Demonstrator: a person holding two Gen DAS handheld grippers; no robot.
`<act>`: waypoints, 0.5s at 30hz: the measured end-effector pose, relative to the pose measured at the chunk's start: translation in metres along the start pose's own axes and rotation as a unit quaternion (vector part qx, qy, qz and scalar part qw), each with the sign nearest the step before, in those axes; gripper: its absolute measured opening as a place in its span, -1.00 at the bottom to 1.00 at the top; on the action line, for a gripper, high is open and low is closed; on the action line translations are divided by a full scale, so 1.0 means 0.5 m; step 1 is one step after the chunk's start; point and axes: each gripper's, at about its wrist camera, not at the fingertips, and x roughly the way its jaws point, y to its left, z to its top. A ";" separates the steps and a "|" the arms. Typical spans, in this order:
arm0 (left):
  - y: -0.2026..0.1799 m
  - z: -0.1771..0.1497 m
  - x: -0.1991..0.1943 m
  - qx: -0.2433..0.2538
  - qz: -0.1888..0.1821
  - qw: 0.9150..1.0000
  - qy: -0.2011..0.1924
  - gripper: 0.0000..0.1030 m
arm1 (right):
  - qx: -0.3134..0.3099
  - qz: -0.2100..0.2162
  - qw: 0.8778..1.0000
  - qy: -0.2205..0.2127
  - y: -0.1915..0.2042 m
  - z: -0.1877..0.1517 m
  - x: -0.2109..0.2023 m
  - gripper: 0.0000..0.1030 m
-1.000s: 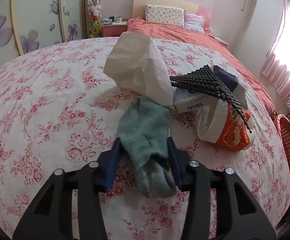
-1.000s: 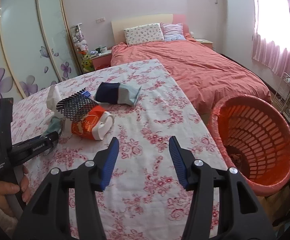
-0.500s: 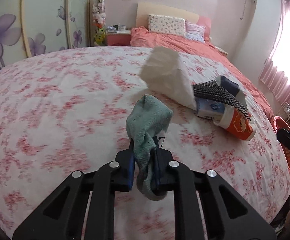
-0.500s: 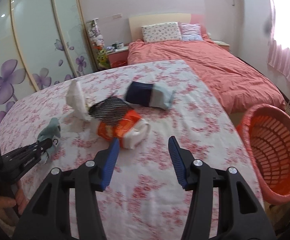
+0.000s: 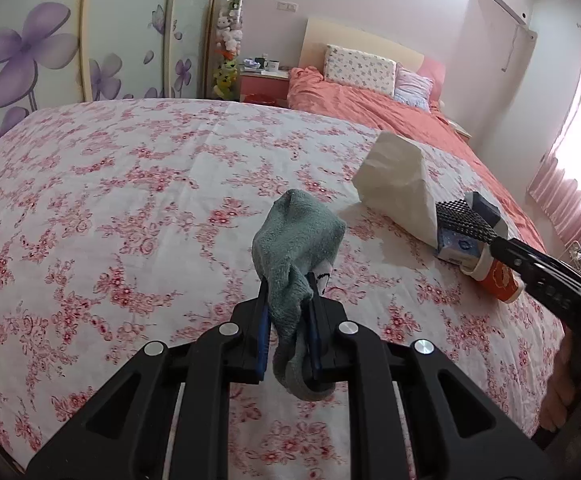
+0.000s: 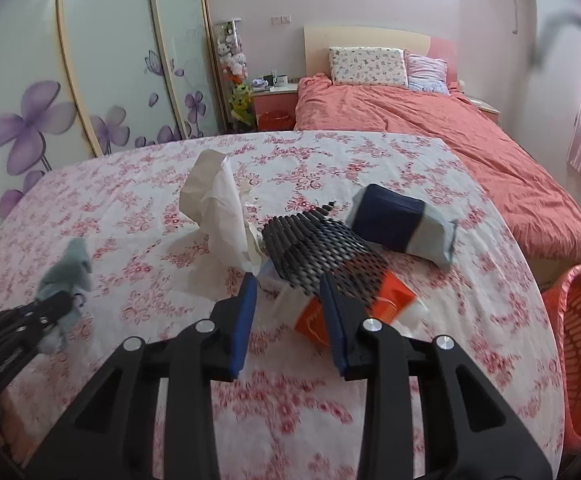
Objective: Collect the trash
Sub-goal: 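Grasp the grey-green sock with the left tool while the right tool grasps the black mesh item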
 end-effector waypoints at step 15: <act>0.009 0.003 0.011 -0.010 -0.008 1.000 0.009 -0.70 | -0.017 -0.038 0.999 -0.019 0.005 0.019 0.015 -0.86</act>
